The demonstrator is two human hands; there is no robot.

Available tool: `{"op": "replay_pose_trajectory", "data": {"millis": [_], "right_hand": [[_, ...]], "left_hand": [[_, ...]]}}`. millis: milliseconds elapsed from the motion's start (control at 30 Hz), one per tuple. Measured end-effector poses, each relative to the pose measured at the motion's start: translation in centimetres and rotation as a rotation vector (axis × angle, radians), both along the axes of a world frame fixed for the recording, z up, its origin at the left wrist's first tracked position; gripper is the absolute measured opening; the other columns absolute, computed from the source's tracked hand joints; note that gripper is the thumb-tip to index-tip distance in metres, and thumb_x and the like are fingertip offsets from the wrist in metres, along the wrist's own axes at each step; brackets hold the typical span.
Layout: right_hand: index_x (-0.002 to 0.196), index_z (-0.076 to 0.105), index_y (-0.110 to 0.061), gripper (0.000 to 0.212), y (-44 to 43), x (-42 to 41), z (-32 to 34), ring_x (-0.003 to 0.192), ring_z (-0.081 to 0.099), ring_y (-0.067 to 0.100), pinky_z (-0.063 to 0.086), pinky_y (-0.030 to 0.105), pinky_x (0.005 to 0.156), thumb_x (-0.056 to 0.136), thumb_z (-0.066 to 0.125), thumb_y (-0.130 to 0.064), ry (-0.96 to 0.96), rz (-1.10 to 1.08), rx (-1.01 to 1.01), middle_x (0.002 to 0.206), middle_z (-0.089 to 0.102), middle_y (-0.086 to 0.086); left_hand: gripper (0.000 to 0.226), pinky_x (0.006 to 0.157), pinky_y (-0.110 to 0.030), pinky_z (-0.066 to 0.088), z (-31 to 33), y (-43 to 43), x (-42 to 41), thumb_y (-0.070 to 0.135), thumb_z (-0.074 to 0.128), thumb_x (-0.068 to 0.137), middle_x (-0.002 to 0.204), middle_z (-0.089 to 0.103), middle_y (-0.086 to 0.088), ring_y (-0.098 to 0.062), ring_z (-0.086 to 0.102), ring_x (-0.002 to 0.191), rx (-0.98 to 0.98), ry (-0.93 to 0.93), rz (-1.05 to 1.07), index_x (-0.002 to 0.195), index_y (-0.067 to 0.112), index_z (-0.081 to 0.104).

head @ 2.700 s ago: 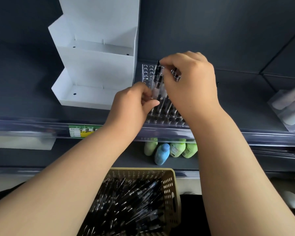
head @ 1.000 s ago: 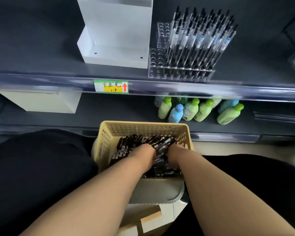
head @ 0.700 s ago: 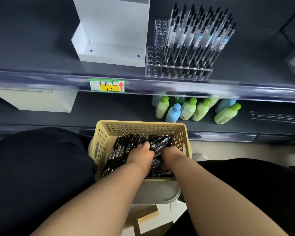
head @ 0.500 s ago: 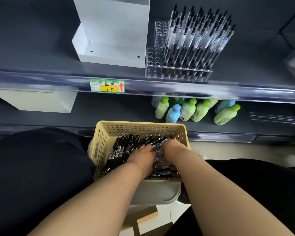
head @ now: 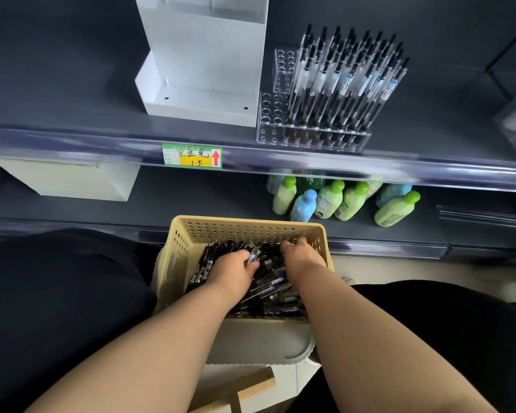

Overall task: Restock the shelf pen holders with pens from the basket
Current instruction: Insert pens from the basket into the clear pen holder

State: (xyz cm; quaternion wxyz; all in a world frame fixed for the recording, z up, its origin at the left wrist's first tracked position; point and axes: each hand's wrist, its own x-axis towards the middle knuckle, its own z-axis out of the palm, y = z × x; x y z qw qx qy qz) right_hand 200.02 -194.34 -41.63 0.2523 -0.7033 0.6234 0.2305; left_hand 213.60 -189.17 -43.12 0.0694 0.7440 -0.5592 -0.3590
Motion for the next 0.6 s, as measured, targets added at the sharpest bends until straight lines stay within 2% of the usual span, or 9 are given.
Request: {"op": "replay_pose_trajectory", "data": {"millis": [133, 300, 433, 533, 600], "right_hand": [[0.140, 0.034, -0.014, 0.056, -0.5, 0.0, -0.1, 0.126, 0.042, 0.037, 0.038, 0.041, 0.103, 0.088, 0.044, 0.005, 0.063, 0.100, 0.019, 0.149, 0.015, 0.019], [0.130, 0.050, -0.015, 0.041, -0.6, 0.2, 0.3, 0.123, 0.050, 0.028, 0.043, 0.038, 0.097, 0.091, 0.047, -0.004, 0.128, 0.201, 0.010, 0.135, 0.049, 0.008], [0.120, 0.060, -0.019, 0.032, -0.7, 0.3, 1.4, 0.118, 0.051, 0.025, 0.046, 0.035, 0.091, 0.089, 0.054, -0.013, 0.171, 0.257, -0.075, 0.124, 0.060, 0.006], [0.112, 0.064, -0.022, 0.027, -1.4, 0.6, 4.3, 0.108, 0.055, 0.023, 0.047, 0.031, 0.085, 0.086, 0.060, -0.027, 0.061, 0.187, -0.122, 0.112, 0.062, 0.001], [0.103, 0.068, -0.022, 0.022, -1.9, 0.6, 7.3, 0.100, 0.059, 0.021, 0.051, 0.034, 0.086, 0.083, 0.066, -0.032, -0.097, 0.080, -0.108, 0.104, 0.065, 0.000]], "left_hand": [[0.029, 0.075, -0.029, 0.043, 0.1, 0.1, 0.4, 0.035, 0.046, 0.097, 0.101, 0.059, -0.004, -0.022, 0.055, 0.090, -0.029, 0.059, 0.065, 0.102, 0.012, 0.062], [0.024, 0.074, -0.026, 0.041, 0.6, -0.2, 0.9, 0.031, 0.054, 0.094, 0.102, 0.066, -0.003, -0.021, 0.060, 0.093, -0.063, 0.180, 0.213, 0.108, 0.014, 0.063], [0.027, 0.075, -0.021, 0.037, 2.2, -0.3, 1.1, 0.027, 0.058, 0.091, 0.099, 0.064, 0.007, -0.010, 0.054, 0.087, -0.159, 0.246, 0.306, 0.116, 0.017, 0.061], [0.022, 0.071, -0.020, 0.038, 3.6, -0.6, 1.0, 0.025, 0.057, 0.092, 0.087, 0.058, 0.013, -0.012, 0.059, 0.090, -0.261, 0.290, 0.341, 0.112, 0.016, 0.062], [0.021, 0.064, -0.011, 0.038, 5.1, -1.0, 0.9, 0.024, 0.058, 0.091, 0.083, 0.060, 0.015, -0.004, 0.059, 0.083, -0.354, 0.340, 0.373, 0.110, 0.016, 0.063]]}}
